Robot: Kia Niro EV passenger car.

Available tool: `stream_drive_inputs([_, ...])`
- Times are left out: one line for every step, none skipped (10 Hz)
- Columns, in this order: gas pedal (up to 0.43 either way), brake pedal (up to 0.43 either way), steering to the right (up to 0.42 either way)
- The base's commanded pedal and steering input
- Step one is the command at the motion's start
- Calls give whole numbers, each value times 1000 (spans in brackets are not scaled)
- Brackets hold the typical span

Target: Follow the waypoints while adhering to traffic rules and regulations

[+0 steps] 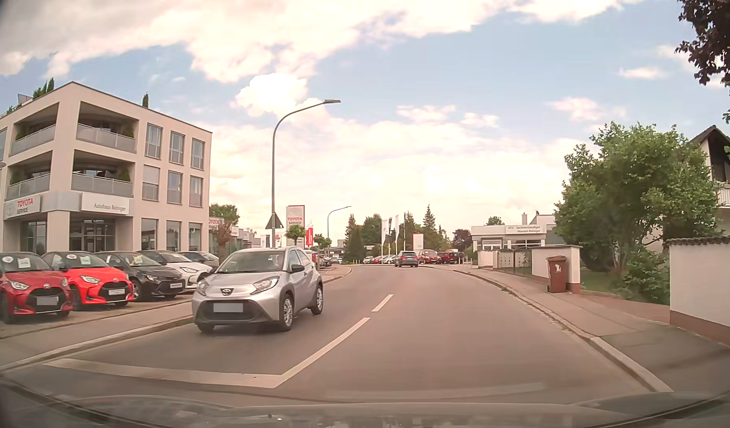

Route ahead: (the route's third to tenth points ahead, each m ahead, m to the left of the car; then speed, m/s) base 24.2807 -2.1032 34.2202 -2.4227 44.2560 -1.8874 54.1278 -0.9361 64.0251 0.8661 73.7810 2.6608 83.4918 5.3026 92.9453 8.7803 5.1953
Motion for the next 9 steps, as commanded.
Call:
stream_drive_inputs([197,24,184])
stream_drive_inputs([209,24,159])
stream_drive_inputs([209,18,124])
stream_drive_inputs([209,18,86])
stream_drive_inputs([209,18,52])
stream_drive_inputs([220,24,39])
stream_drive_inputs([228,18,32])
stream_drive_inputs([260,24,24])
stream_drive_inputs([311,18,12])
